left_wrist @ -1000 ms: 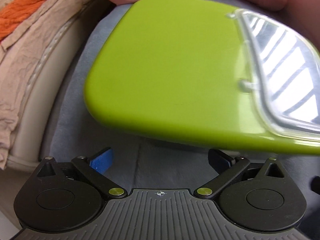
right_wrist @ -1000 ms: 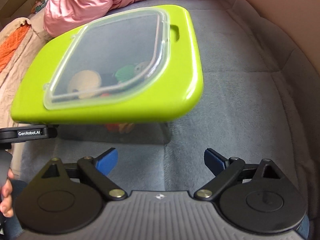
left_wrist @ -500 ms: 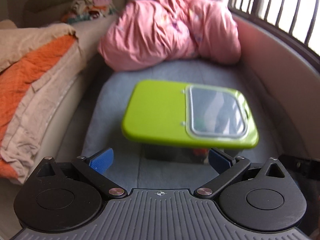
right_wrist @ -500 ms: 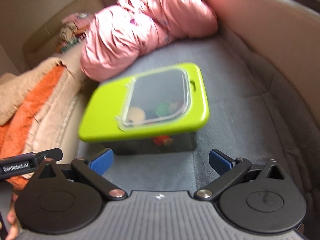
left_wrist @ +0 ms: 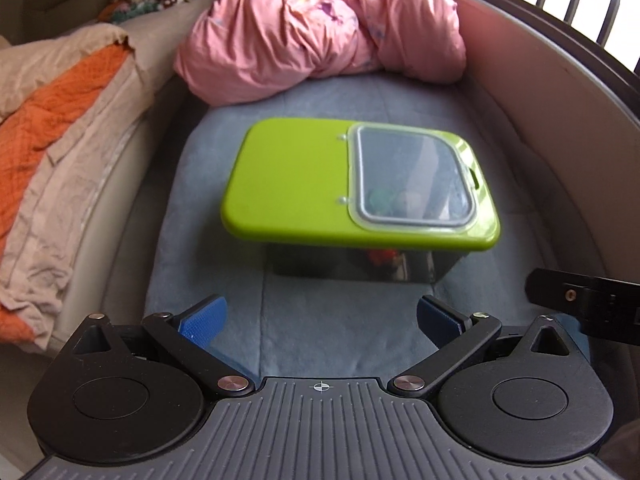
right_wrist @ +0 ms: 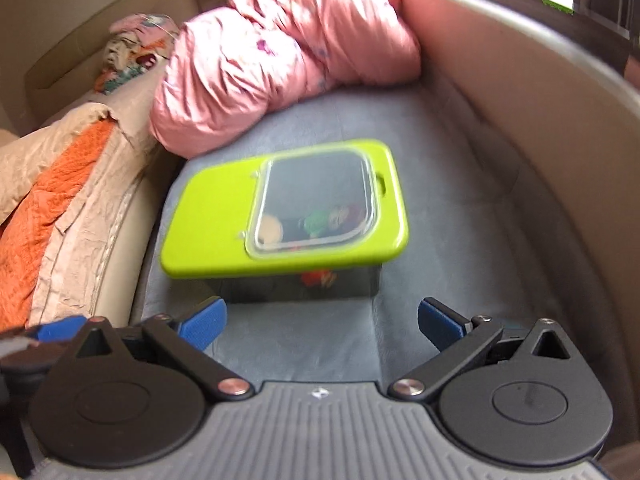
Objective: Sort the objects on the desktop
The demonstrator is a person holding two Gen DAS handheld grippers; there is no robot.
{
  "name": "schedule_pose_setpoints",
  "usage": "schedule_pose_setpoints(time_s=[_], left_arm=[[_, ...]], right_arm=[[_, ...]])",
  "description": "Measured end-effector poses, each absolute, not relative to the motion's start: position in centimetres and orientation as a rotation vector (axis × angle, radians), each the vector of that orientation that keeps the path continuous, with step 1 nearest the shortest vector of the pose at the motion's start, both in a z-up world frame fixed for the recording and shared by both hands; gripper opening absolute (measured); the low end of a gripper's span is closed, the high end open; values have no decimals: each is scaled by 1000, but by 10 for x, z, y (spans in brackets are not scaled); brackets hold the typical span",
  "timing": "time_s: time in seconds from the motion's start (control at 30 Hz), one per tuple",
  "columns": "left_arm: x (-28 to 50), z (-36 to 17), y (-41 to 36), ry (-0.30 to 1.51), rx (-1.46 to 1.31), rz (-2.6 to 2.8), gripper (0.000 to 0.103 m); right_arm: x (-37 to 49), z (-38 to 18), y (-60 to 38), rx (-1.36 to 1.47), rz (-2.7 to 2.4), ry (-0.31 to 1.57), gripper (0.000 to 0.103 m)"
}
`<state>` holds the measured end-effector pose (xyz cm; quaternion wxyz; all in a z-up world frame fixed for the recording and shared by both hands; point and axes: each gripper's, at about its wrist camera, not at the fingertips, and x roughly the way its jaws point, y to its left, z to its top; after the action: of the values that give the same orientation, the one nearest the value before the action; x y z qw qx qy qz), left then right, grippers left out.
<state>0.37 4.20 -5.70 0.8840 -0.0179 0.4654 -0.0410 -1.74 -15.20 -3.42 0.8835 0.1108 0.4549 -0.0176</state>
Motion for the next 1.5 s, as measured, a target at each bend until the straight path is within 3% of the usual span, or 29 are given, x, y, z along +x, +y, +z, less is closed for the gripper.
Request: schedule_pose_setpoints(time_s=[0.27, 0.6, 1.5], left_arm=[[8, -56, 67, 986, -129, -105, 103], [11, -45, 54, 969, 0, -91, 103], [16, -49, 64, 993, -27, -59, 103]], right_arm=[[-13, -43, -131, 160, -57, 960, 103], [-10, -49, -141, 184, -91, 981, 103], [-4, -64, -144, 162, -102, 1015, 103]])
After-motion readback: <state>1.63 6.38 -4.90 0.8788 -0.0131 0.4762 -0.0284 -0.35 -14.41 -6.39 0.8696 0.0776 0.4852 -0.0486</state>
